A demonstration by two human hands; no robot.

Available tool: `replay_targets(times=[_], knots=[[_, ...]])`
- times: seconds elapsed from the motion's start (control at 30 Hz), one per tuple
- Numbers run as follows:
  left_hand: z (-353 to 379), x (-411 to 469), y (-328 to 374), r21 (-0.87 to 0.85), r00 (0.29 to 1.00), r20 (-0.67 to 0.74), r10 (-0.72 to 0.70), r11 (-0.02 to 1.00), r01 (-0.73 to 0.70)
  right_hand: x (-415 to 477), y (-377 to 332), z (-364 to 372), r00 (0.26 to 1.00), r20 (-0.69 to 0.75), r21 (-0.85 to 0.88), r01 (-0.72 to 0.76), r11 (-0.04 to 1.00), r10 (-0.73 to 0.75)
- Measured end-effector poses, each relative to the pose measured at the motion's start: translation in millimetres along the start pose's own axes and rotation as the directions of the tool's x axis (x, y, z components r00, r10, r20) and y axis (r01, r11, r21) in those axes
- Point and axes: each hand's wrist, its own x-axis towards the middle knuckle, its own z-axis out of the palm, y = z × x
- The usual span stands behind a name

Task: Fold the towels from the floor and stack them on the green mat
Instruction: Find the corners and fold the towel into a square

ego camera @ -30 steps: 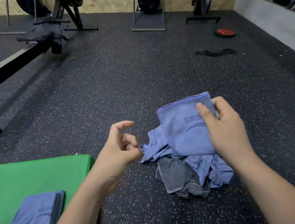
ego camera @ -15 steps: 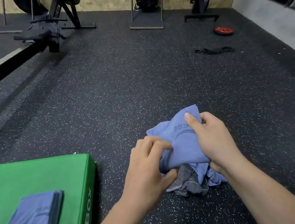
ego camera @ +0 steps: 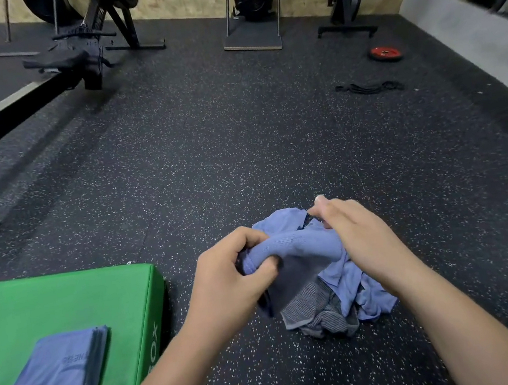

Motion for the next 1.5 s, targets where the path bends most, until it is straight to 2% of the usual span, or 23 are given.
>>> replay_targets(times=[0.07,0.13,0.2,0.3,0.43,0.53,0.63,0.77,0.9,1.0,1.13,1.2,1.37,1.43,1.5], knots=[[-1,1,-1,-0.053,1.000,0.012,-0.022,0.998,0.023,-6,-11,1,0.992,0.089,0.158,0.076,0.984,-0.090],[-2,3,-3,-0.114,0.999,0.020,-0.042,0.993,0.044,-10,-18,1,0.963,0.213,0.126,0.140,0.982,-0.165],[-5,6,-6,-0.162,0.999,0.018,-0.048,0.986,0.050,-13,-17,1,0.942,0.287,0.052,0.166,0.985,-0.174],[-9,9,-11,-0.220,0.998,-0.029,-0.063,0.974,0.055,-12,-11,3,0.951,0.222,-0.027,0.225,0.974,-0.213],[-12,12,-14,-0.254,0.997,-0.048,-0.056,0.966,0.042,-5,-8,-2,0.956,0.132,0.109,0.250,0.962,-0.263],[-16,15,-13,-0.309,0.998,-0.025,-0.056,0.950,0.045,-4,-8,-7,0.964,0.064,0.105,0.250,0.963,-0.257],[-21,17,-16,-0.284,0.999,0.001,-0.048,0.958,0.047,-6,-9,-9,0.963,0.010,0.112,0.265,0.958,-0.268],[-28,19,-24,-0.194,0.996,-0.050,-0.069,0.979,0.058,-5,-14,-13,0.958,-0.076,0.113,0.284,0.952,-0.277],[-27,20,-25,-0.201,0.991,-0.107,-0.080,0.978,0.057,-5,-14,-11,0.960,-0.026,0.093,0.280,0.955,-0.279],[-25,20,-25,-0.143,0.997,0.020,-0.072,0.987,0.075,-7,-14,-6,0.952,0.049,0.091,0.296,0.951,-0.301],[-29,21,-31,-0.275,0.929,0.307,-0.205,0.916,0.293,-8,-17,-1,0.958,0.081,0.150,0.260,0.954,-0.274],[-31,20,-35,-0.301,0.900,0.362,-0.241,0.884,0.358,-7,-17,2,0.967,0.054,0.147,0.238,0.960,-0.248],[-41,20,-44,-0.380,0.893,0.324,-0.312,0.821,0.425,-2,-6,27,0.990,-0.010,0.064,0.138,0.988,-0.138],[-45,21,-48,-0.396,0.880,0.292,-0.374,0.790,0.467,-1,2,47,0.998,0.026,0.038,0.054,0.998,-0.055],[-48,22,-56,-0.350,0.856,0.221,-0.467,0.781,0.517,1,8,69,0.993,0.103,0.085,-0.061,0.995,0.052]])
